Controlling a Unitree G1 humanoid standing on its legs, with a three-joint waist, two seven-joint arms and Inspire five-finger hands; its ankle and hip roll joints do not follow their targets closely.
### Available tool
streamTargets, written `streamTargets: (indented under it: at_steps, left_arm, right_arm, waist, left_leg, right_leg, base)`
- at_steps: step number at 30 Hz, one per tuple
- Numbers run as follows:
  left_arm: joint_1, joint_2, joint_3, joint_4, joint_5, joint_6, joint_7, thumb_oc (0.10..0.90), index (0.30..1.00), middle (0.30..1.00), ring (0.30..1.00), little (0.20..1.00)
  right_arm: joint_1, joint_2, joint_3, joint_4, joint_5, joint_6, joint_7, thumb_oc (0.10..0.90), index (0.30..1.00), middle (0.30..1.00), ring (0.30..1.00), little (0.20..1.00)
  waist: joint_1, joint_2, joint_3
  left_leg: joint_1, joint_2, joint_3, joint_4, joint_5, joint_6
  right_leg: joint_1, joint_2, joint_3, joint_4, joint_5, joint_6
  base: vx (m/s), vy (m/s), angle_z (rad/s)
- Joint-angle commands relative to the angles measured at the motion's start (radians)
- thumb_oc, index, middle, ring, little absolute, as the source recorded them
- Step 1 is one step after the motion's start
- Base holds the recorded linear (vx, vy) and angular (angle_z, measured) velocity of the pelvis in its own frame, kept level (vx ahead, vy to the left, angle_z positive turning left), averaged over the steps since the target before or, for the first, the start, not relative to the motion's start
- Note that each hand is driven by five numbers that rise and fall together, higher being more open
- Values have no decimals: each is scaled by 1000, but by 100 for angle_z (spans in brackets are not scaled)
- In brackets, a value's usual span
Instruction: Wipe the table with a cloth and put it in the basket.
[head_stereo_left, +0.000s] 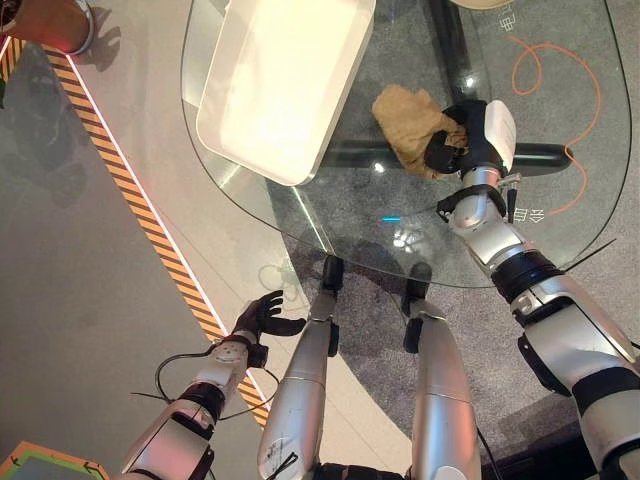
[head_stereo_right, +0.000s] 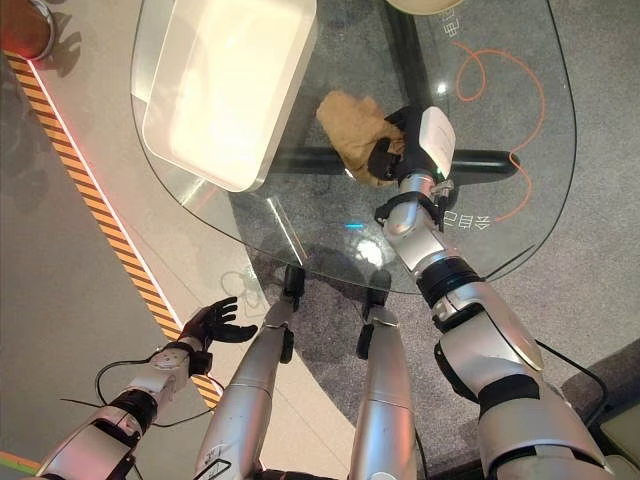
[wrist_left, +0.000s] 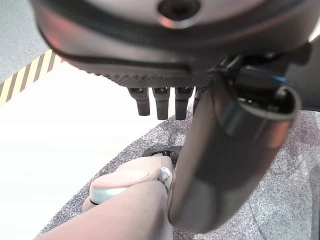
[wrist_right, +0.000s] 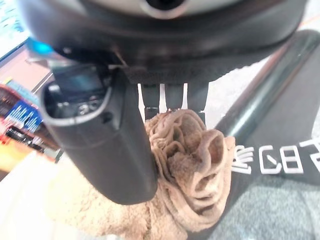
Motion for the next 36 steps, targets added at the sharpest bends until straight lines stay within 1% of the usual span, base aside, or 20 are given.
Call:
streamTargets:
  at_steps: [1, 12, 15, 17, 20, 24, 28, 36]
  left_arm:
    - [51, 46, 20, 4, -53, -13, 0, 800, 900, 900, 900, 900]
    - [53, 86, 35, 2, -60, -6, -18, 800, 900, 900, 900, 900]
    - [48, 90, 38, 7, -60, -5, -20, 800, 900, 900, 900, 900]
    - [44, 95, 41, 9, -63, -3, -19, 800, 900, 900, 900, 900]
    - [43, 102, 48, 14, -60, -4, -24, 800, 900, 900, 900, 900]
    - [37, 117, 53, 20, -62, -3, -36, 800, 900, 900, 900, 900]
    - [31, 130, 59, 26, -63, 1, -48, 800, 900, 900, 900, 900]
    - [24, 136, 62, 38, -61, -4, -57, 800, 900, 900, 900, 900]
  right_arm:
    - [-63, -261, -115, 128, 28, 63, -216, 100, 300, 300, 300, 200]
    - [-18, -310, -191, 230, 101, 84, -280, 100, 300, 300, 300, 200]
    - [-12, -315, -201, 253, 117, 90, -284, 100, 300, 300, 300, 200]
    - [3, -321, -219, 268, 159, 93, -289, 100, 300, 300, 300, 200]
    - [23, -325, -241, 292, 181, 89, -292, 100, 300, 300, 300, 200]
    - [38, -333, -261, 322, 209, 101, -290, 100, 300, 300, 300, 200]
    - [59, -337, -275, 336, 231, 84, -276, 100, 300, 300, 300, 200]
    - [42, -323, -259, 314, 207, 42, -258, 100, 300, 300, 300, 200]
  waist:
    - [-23, 12, -20]
    - [-26, -3, -20]
    - [-27, -7, -20]
    - [-29, -12, -20]
    - [-30, -16, -20]
    - [-29, -20, -20]
    - [-30, -23, -20]
    - [-29, -25, -20]
  left_leg:
    - [0, -48, 100, 76, -65, 82]
    - [-6, -42, 94, 79, -70, 87]
    - [-5, -42, 93, 76, -70, 89]
    - [-5, -41, 92, 74, -71, 90]
    - [-9, -40, 90, 75, -72, 91]
    - [-11, -38, 87, 74, -72, 92]
    - [-9, -38, 85, 71, -71, 92]
    - [-6, -36, 84, 68, -70, 90]
  right_leg:
    - [43, 59, -63, -50, 19, -13]
    - [47, 66, -62, -53, 22, -7]
    - [50, 69, -61, -57, 23, -6]
    - [50, 71, -60, -58, 24, -5]
    - [48, 73, -60, -59, 25, -4]
    - [49, 74, -60, -62, 27, -2]
    - [51, 75, -60, -67, 30, 0]
    - [57, 76, -60, -71, 30, 3]
  base:
    - [0, 0, 0]
    - [0, 0, 0]
    - [-2, -11, -2]
    - [0, 0, 0]
    - [0, 0, 0]
    - [-4, -9, -2]
    - [0, 0, 0]
    - [0, 0, 0]
